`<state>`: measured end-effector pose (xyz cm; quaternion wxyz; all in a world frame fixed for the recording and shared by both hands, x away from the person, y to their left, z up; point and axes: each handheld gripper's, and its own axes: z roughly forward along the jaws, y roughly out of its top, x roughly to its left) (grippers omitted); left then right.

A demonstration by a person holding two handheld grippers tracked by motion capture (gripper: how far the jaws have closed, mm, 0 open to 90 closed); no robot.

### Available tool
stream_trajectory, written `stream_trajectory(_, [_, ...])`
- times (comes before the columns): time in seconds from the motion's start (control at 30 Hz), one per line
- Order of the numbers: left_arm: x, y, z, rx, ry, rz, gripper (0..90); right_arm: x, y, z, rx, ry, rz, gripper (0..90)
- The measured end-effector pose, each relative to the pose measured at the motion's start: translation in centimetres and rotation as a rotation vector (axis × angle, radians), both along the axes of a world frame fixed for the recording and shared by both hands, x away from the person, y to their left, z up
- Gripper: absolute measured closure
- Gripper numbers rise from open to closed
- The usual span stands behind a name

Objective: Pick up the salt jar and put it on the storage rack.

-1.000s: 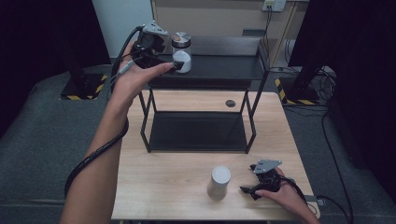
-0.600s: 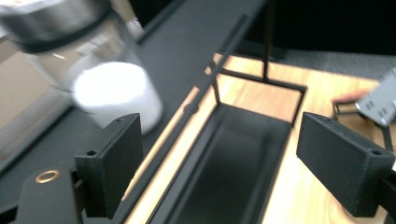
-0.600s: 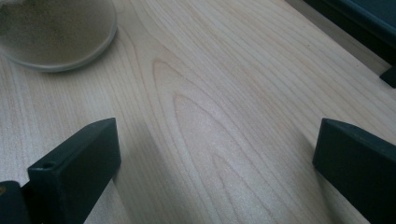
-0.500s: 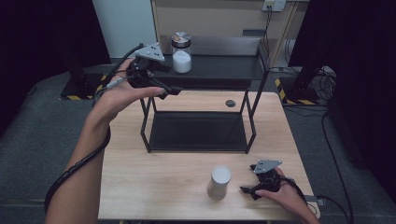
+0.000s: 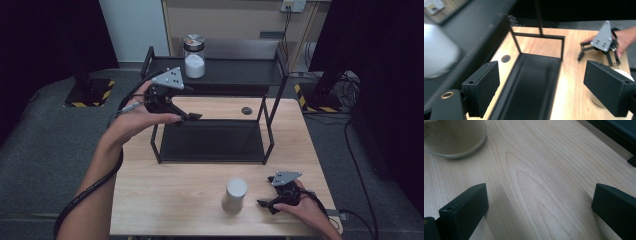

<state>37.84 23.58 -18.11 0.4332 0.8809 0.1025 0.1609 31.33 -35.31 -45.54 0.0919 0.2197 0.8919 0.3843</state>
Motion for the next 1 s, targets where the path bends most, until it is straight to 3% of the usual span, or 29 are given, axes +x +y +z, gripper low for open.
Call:
stream_trajectory(0.2, [-0.5, -0.7, -2.6, 0.038, 0.013, -0.035, 11.6, 0.0, 0.0, 0.0, 0.000, -0.001, 0.000, 1.8])
stream_trajectory(0.37, [-0.9, -0.7, -4.9, 0.045, 0.039, -0.041, 11.2, 0.0, 0.0, 0.0, 0.000, 0.000, -0.001, 1.8])
stream_trajectory(0.63, [-1.5, -0.8, -7.9, 0.093, 0.073, -0.056, 10.5, 0.0, 0.0, 0.0, -0.001, 0.001, -0.001, 1.8])
stream_trajectory(1.0, [-3.0, 0.0, -13.0, 0.089, 0.123, -0.057, 10.3, -0.1, 0.0, 0.0, -0.001, 0.000, -0.002, 2.0])
